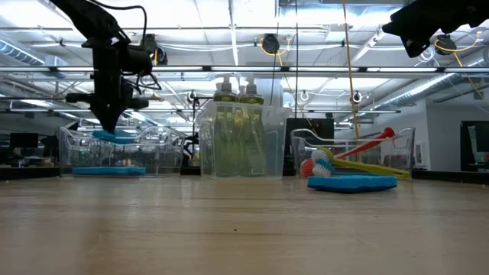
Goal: Pick & Place Kitchen Sink Supplies
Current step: Put the blue sponge into the left transparent bin
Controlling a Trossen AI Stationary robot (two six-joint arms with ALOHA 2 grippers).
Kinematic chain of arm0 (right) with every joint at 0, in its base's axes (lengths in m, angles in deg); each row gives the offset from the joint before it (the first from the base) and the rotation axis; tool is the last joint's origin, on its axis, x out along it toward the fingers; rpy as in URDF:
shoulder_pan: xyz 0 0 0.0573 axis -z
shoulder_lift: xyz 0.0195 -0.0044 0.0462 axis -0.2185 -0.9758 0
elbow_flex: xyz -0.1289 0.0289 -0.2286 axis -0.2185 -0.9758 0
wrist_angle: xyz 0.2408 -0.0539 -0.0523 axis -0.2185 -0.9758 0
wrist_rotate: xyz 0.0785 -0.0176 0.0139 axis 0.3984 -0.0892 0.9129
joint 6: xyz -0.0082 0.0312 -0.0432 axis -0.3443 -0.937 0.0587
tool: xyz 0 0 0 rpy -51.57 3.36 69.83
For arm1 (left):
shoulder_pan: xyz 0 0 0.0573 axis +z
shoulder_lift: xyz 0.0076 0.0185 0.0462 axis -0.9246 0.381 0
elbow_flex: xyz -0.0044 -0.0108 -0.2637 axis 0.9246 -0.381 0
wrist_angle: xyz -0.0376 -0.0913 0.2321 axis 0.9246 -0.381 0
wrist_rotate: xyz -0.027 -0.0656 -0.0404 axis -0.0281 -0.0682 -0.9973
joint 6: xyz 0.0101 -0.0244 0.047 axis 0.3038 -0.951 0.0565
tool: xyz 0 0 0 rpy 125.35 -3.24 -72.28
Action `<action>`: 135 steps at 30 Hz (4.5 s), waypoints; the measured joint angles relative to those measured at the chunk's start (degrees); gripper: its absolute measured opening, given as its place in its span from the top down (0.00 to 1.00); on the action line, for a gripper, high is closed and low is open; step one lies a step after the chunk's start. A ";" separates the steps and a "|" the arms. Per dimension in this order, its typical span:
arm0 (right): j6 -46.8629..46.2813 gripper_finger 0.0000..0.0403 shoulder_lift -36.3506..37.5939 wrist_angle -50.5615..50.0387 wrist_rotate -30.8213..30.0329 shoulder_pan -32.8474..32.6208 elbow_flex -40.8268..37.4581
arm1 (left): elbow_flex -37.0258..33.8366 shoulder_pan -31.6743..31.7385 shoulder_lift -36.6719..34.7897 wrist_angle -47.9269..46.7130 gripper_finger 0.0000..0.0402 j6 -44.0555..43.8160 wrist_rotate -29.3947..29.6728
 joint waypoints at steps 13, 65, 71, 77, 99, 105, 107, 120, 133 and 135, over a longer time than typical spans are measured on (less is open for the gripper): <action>-0.68 0.75 0.00 0.01 0.02 0.00 0.00 | 0.00 -0.58 1.53 0.60 0.98 -4.17 0.10; -0.46 0.75 0.02 0.03 0.26 -0.02 0.00 | 0.07 -12.72 -9.81 10.95 0.46 -15.33 -17.33; -0.46 0.75 0.02 0.03 0.26 0.00 0.00 | 0.07 -27.56 -15.92 18.10 0.46 -21.83 -14.84; -0.46 0.75 0.02 0.03 0.26 0.00 0.00 | 0.09 -43.74 -15.22 28.51 0.46 -26.67 -6.88; -0.46 0.75 0.02 0.00 0.28 -0.01 0.02 | 6.21 -68.73 14.89 67.71 0.48 -16.71 6.87; -1.38 0.75 0.00 -0.09 0.50 -0.01 0.02 | 19.84 -68.82 21.99 51.81 0.60 -11.08 5.52; -3.12 0.75 0.02 -0.03 0.48 -0.01 0.02 | 24.07 -68.57 24.07 46.44 0.63 -9.80 4.49; -5.16 0.75 -0.74 -1.05 4.91 0.00 0.04 | 33.55 -67.38 33.92 36.69 0.74 -10.32 3.40; 6.53 0.75 -21.00 -7.06 14.01 -0.17 0.02 | 33.55 -67.40 33.55 20.46 0.77 -15.26 2.00; 9.32 0.75 -23.83 -6.80 14.01 -0.17 0.04 | 33.54 -67.67 33.08 18.41 0.77 -16.55 1.96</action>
